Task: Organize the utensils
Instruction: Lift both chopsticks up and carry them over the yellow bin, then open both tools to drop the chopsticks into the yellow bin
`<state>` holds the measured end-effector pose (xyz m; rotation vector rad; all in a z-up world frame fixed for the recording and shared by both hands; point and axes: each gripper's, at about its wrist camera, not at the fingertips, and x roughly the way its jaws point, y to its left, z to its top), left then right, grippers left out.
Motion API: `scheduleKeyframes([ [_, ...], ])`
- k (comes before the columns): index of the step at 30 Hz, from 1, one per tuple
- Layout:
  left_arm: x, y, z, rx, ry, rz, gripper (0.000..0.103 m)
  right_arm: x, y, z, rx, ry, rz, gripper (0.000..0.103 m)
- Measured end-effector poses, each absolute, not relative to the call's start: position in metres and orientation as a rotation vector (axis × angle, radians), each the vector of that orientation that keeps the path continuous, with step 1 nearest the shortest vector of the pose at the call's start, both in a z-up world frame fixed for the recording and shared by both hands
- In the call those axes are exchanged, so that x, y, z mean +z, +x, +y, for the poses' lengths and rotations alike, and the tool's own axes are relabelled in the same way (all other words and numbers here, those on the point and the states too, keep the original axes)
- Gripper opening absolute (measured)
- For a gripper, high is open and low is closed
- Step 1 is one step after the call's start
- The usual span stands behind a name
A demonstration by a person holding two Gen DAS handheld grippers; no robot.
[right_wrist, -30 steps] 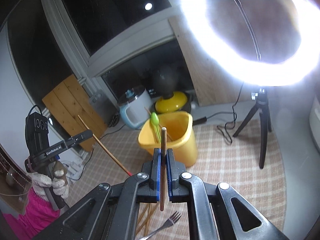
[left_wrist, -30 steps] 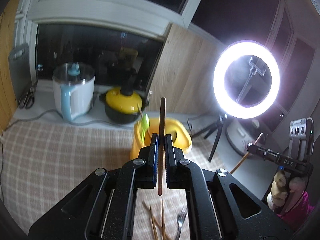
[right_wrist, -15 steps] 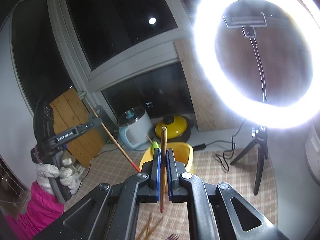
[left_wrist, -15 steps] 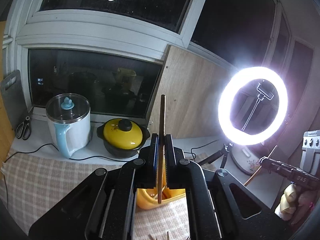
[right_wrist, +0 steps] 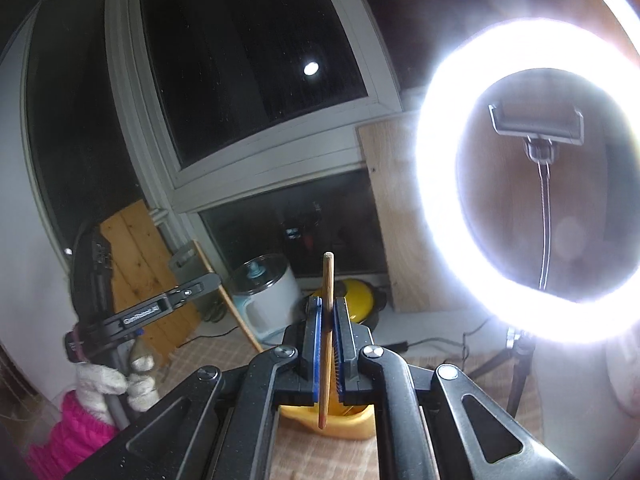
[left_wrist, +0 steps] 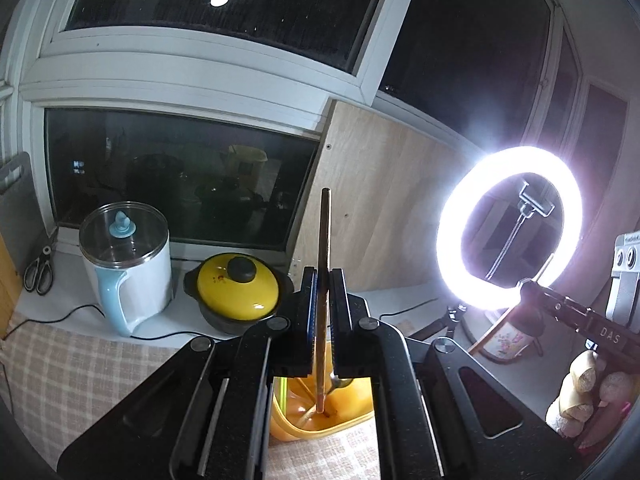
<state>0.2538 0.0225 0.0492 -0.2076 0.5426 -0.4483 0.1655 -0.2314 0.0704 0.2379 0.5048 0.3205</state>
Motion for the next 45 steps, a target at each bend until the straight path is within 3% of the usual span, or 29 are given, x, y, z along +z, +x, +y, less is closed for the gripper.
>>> scheduleKeyframes([
  [25,-0.054,0.277,0.0,-0.422,-0.231,0.763,0.003,-0.044,0.246,-0.191,0.319,0.252,0.754,0.003],
  [33,-0.066,0.279,-0.003,-0.44,-0.231,0.802,0.003,-0.066,0.254,-0.189,0.333,0.282,0.817,0.006],
  [36,-0.063,0.276,-0.001,-0.434,-0.224,0.8,0.004,-0.068,0.253,-0.191,0.342,0.307,0.827,0.016],
  [37,-0.062,0.275,0.0,-0.438,-0.227,0.8,0.004,-0.066,0.251,-0.193,0.339,0.305,0.822,0.031],
  [38,-0.061,0.273,0.001,-0.439,-0.228,0.797,0.006,-0.064,0.248,-0.194,0.335,0.303,0.81,0.038],
  [39,-0.059,0.272,0.003,-0.437,-0.228,0.794,0.016,-0.061,0.245,-0.195,0.335,0.304,0.801,0.039],
  [41,-0.055,0.265,0.008,-0.436,-0.226,0.776,0.027,-0.055,0.238,-0.198,0.339,0.306,0.79,0.055],
  [45,-0.046,0.248,0.022,-0.422,-0.238,0.746,0.027,-0.041,0.218,-0.207,0.317,0.277,0.739,0.069],
])
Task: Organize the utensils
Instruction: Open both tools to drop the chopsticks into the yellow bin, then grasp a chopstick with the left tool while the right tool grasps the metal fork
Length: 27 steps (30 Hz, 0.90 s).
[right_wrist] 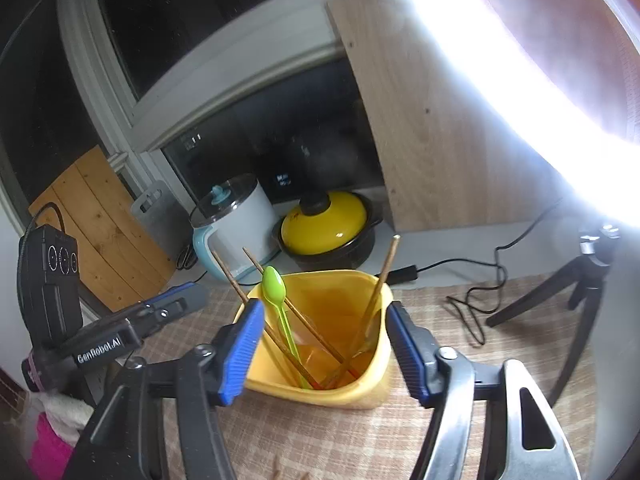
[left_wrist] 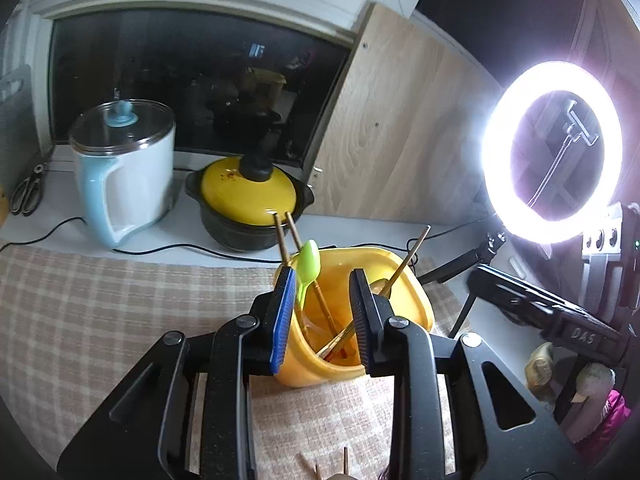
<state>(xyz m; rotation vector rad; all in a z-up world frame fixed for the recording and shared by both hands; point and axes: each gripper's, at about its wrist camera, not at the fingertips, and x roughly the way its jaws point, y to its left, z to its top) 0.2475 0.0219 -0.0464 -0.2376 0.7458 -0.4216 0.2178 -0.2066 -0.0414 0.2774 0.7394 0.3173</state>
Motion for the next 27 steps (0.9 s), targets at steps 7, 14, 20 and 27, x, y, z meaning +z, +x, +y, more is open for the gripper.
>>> scheduleKeyframes([
  [7,-0.044,0.2,0.039,-0.403,-0.158,0.704,0.027,-0.03,0.17,-0.232,0.295,0.276,0.661,0.089],
  [14,-0.069,0.158,0.055,-0.349,-0.148,0.761,0.027,-0.051,0.123,-0.258,0.232,0.239,0.654,0.101],
  [20,-0.104,0.126,0.07,-0.295,-0.242,0.846,0.027,-0.079,0.1,-0.268,0.221,0.276,0.696,0.103],
  [27,-0.131,0.1,0.061,-0.279,-0.256,0.93,0.027,-0.103,0.079,-0.266,0.227,0.223,0.718,0.103],
])
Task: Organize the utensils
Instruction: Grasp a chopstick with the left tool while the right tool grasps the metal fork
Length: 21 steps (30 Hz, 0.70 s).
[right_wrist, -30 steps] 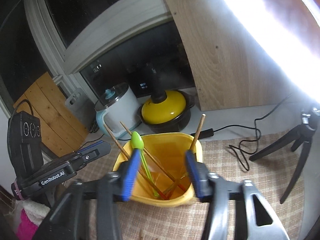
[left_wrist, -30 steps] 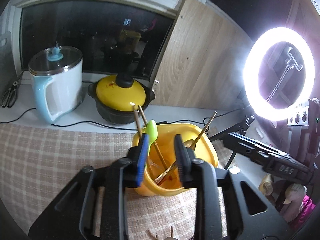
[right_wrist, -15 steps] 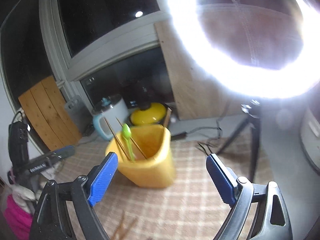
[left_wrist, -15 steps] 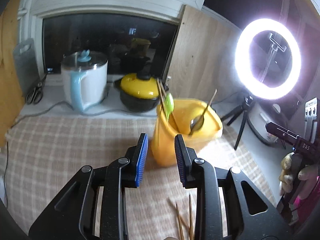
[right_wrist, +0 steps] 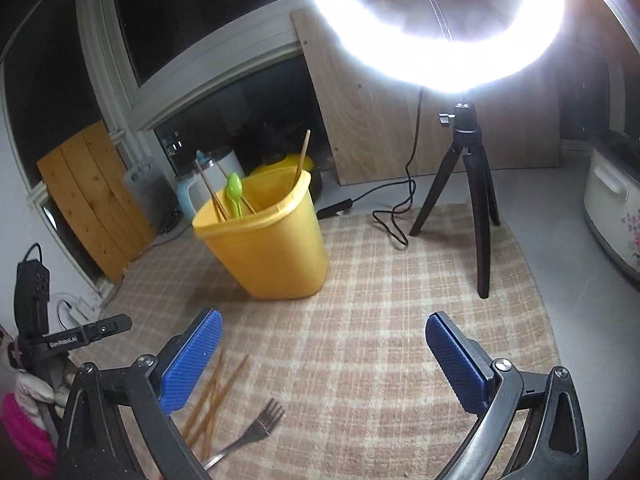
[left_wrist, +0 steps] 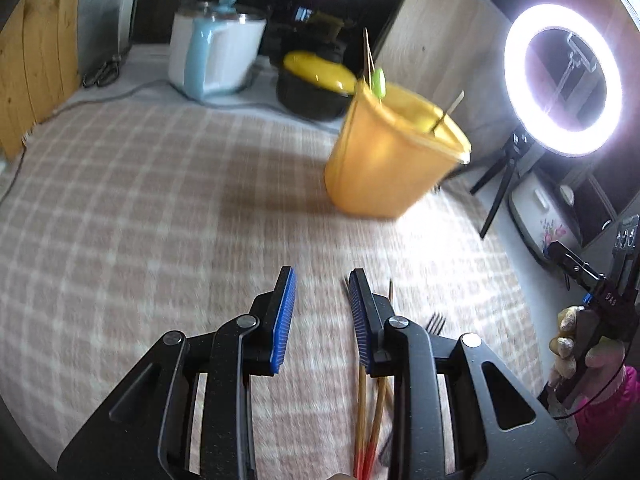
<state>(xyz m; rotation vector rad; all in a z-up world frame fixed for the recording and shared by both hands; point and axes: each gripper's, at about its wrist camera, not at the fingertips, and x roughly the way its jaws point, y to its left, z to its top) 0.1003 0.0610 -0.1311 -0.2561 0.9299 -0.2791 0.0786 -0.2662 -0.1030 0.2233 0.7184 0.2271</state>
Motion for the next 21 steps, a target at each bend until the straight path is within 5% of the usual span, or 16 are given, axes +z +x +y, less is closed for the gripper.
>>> scheduleKeyframes([
  [15,-0.172,0.063,0.026,-0.291,-0.225,1.019,0.027,-0.146,0.061,-0.256,0.259,0.088,0.88,0.103],
  [21,-0.174,0.055,0.018,-0.301,-0.211,1.043,0.027,-0.148,0.059,-0.263,0.299,0.136,0.906,0.095],
])
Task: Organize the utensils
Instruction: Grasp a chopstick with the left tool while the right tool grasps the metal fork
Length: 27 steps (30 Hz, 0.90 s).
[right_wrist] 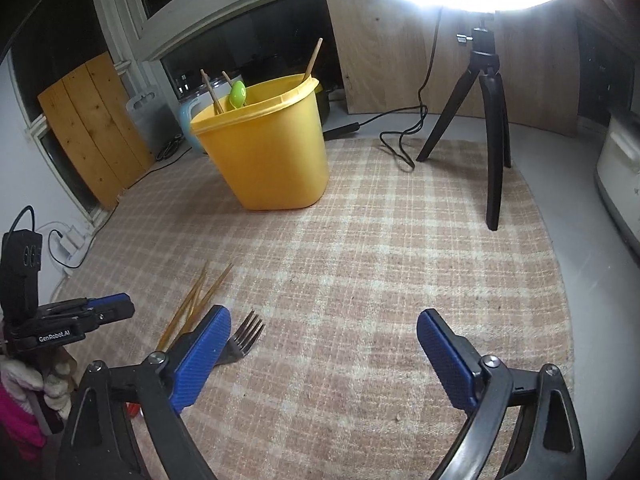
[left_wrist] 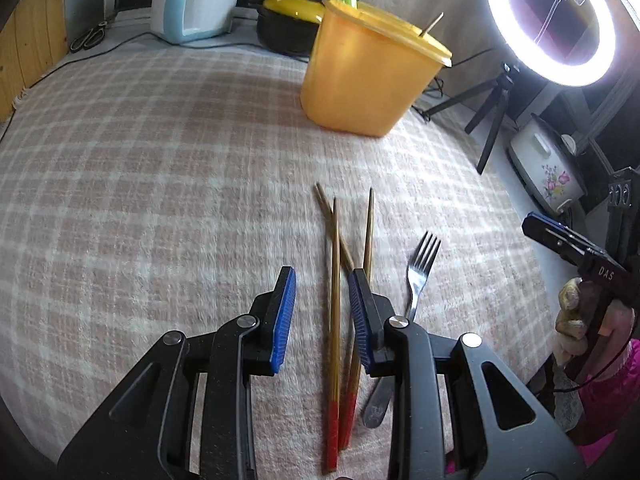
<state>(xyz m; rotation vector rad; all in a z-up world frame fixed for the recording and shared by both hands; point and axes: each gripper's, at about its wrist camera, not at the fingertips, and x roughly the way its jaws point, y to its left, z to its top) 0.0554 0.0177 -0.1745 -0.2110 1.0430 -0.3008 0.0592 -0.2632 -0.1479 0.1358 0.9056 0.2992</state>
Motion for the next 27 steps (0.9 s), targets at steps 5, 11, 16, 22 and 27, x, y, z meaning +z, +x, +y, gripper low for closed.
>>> scheduleKeyframes([
  [5,-0.187,0.051,0.014,-0.316,-0.214,1.094,0.027,-0.163,0.065,-0.261,0.371,0.215,0.987,0.07],
  [11,-0.189,0.056,0.002,-0.343,-0.167,1.121,0.027,-0.184,0.073,-0.246,0.464,0.292,1.084,0.052],
  [16,-0.188,0.068,-0.008,-0.356,-0.138,1.124,0.027,-0.195,0.082,-0.239,0.486,0.339,1.117,0.045],
  [22,-0.194,0.083,-0.019,-0.345,-0.072,1.138,0.027,-0.208,0.092,-0.238,0.509,0.421,1.153,0.037],
  [27,-0.202,0.093,-0.022,-0.343,-0.056,1.158,0.026,-0.215,0.094,-0.236,0.524,0.428,1.165,0.035],
])
